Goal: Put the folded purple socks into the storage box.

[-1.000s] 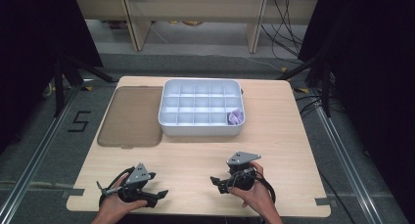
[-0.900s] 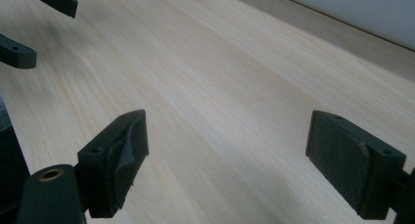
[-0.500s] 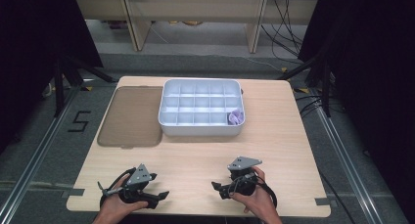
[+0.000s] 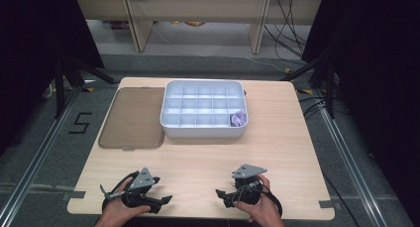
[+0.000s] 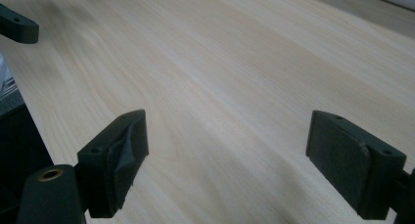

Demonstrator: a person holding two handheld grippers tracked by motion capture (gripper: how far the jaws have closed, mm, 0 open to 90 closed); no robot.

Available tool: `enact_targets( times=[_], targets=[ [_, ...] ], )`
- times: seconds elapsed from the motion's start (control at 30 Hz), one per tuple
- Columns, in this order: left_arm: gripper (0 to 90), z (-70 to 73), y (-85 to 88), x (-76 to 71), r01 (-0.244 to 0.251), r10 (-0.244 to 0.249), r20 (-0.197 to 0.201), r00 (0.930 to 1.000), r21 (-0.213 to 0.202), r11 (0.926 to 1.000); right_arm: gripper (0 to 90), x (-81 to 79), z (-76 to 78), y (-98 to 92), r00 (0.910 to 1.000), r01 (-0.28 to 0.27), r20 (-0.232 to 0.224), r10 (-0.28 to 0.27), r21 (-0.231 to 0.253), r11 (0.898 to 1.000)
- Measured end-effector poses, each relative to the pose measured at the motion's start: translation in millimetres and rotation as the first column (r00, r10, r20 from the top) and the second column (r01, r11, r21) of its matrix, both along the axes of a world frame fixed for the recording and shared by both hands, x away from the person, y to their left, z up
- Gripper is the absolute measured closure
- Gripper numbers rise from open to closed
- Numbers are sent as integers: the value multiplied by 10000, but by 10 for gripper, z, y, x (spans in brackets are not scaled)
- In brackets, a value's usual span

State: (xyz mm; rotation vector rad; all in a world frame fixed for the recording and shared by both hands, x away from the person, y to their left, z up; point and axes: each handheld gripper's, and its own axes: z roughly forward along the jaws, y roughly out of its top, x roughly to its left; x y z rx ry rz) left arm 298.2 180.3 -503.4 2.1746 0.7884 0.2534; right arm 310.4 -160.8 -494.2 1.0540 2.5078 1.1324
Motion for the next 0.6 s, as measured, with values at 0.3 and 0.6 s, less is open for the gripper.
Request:
enact_targets(
  times=[0.3,0.6],
  targets=[
    [226,0,0,1,-3,3,10,10000,6,10000,164,-8,-22,-12,9998,14,-179,-15,-20,10000],
    [226,0,1,1,3,-3,11,10000,37,10000,164,-11,-31,-16,9995,180,-255,-181,-24,9998]
  ],
)
